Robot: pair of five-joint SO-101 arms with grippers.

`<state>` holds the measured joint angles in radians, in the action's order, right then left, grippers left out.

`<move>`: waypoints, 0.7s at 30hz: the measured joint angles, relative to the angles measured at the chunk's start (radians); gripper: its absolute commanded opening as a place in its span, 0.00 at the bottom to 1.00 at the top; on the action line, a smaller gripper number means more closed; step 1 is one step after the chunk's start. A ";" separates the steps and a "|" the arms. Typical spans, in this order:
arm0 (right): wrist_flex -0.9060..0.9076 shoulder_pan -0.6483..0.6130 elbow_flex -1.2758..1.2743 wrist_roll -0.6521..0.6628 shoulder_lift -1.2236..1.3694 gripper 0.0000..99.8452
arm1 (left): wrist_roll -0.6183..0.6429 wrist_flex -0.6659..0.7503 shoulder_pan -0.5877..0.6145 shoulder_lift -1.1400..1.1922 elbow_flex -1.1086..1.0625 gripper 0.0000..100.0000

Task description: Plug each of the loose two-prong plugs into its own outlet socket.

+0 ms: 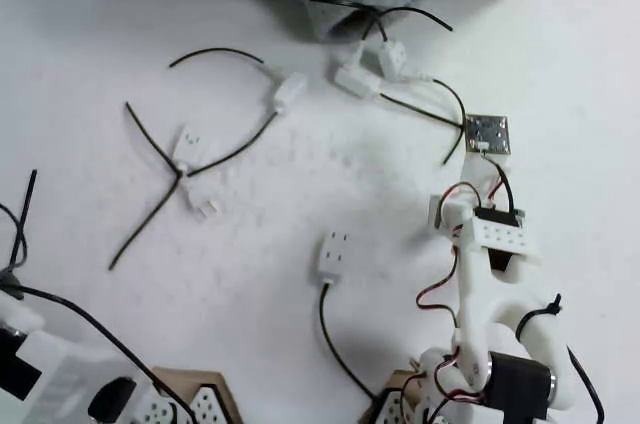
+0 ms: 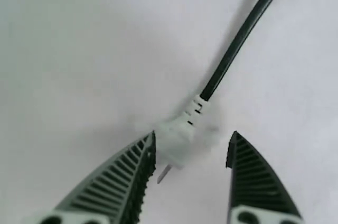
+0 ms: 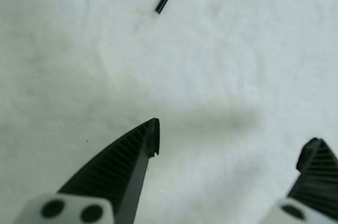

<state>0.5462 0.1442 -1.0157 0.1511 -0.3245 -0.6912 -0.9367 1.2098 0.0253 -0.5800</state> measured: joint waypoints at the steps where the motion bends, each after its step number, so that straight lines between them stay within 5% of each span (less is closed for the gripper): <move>1: 0.000 0.000 0.000 0.000 0.000 0.40 | 0.000 0.028 -0.003 0.000 -0.020 0.23; 6: 0.000 0.000 0.000 0.000 0.000 0.40 | -0.003 0.141 -0.003 -0.002 -0.078 0.23; 21: 0.000 0.000 0.000 0.000 0.000 0.40 | -0.054 0.155 -0.005 0.061 -0.075 0.23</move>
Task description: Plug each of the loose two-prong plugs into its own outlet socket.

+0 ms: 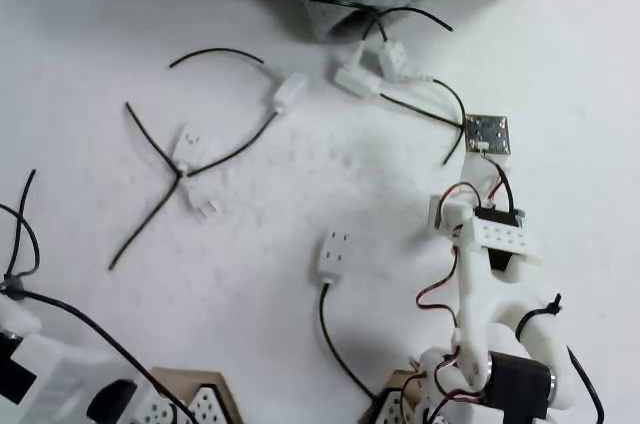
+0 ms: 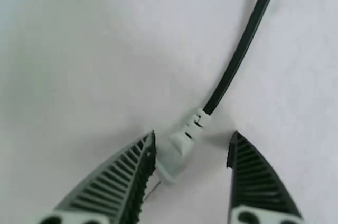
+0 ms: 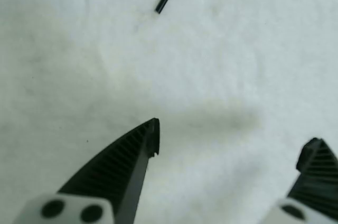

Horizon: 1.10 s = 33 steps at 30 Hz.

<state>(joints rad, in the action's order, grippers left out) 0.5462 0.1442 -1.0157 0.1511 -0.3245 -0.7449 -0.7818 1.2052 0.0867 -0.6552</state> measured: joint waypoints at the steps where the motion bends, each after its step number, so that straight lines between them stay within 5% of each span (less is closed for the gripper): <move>1: 0.000 0.000 0.000 0.000 0.000 0.40 | -0.002 0.005 0.000 0.005 0.000 0.23; 22: 0.000 0.000 0.000 0.000 0.000 0.40 | -0.121 -0.011 0.008 0.049 0.054 0.13; 27: 0.000 0.000 0.000 0.000 0.000 0.40 | -0.135 -0.012 0.014 0.051 0.061 0.23; 33: 0.000 0.000 0.000 0.000 0.000 0.40 | -0.173 -0.012 0.040 0.061 0.100 0.22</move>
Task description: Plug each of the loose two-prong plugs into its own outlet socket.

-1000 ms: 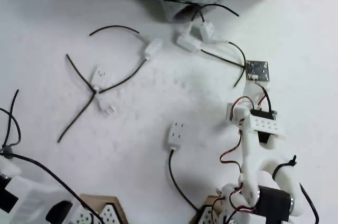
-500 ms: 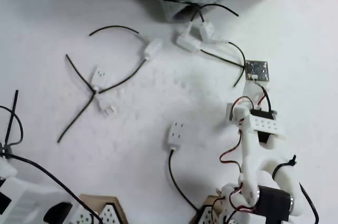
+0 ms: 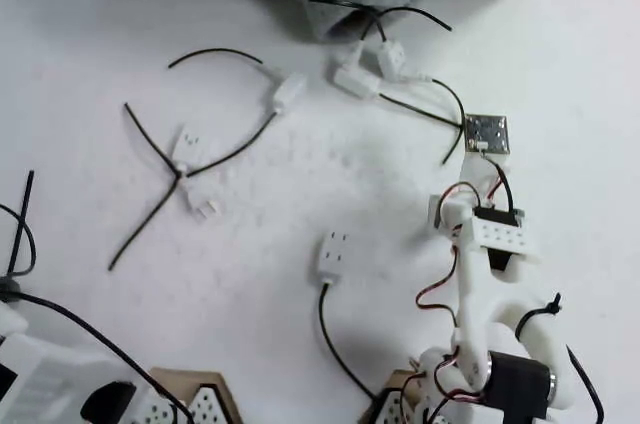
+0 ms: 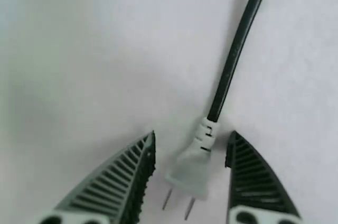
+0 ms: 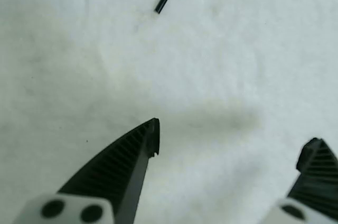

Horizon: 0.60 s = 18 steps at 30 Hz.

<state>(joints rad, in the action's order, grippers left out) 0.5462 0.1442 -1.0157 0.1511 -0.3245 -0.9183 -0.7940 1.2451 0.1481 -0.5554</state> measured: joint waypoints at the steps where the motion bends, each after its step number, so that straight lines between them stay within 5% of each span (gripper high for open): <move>1: 0.000 0.000 0.000 0.000 0.000 0.40 | -0.011 0.000 0.000 0.000 0.000 0.22; 11: 0.000 0.000 0.000 0.000 0.000 0.40 | -0.074 -0.002 0.000 0.009 0.031 0.22; 18: 0.000 0.000 0.000 0.000 0.000 0.40 | -0.140 -0.149 0.002 0.009 0.080 0.15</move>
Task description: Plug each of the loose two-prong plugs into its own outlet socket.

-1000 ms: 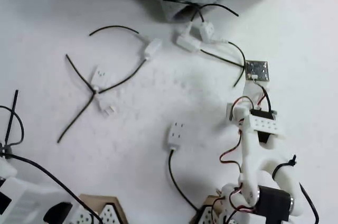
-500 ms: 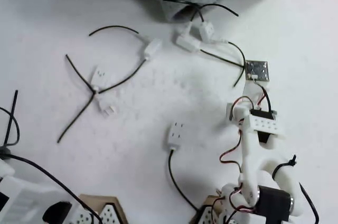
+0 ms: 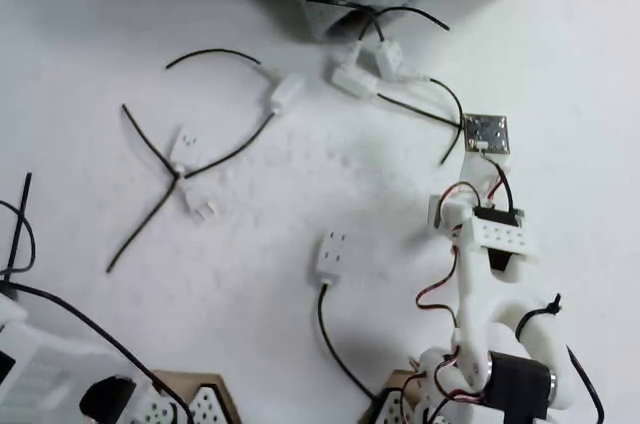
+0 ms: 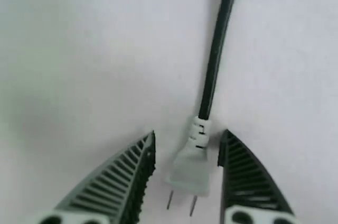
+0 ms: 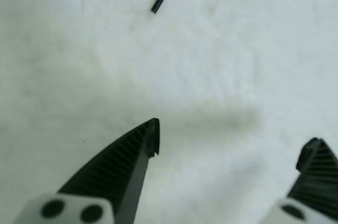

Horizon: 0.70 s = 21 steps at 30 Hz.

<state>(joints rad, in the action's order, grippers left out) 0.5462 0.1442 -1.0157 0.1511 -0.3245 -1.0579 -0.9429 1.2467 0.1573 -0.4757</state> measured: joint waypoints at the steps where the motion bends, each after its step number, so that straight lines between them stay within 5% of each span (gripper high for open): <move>1: 0.000 0.000 0.000 0.000 0.000 0.40 | -0.014 -0.028 0.000 0.002 0.005 0.15; 21: 0.000 0.000 0.000 0.000 0.000 0.40 | -0.064 -0.293 -0.037 0.003 0.005 0.15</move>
<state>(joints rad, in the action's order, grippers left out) 0.5462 0.1442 -1.0157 0.1511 -0.3245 -1.1224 -1.2359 1.2098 0.1603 -0.4710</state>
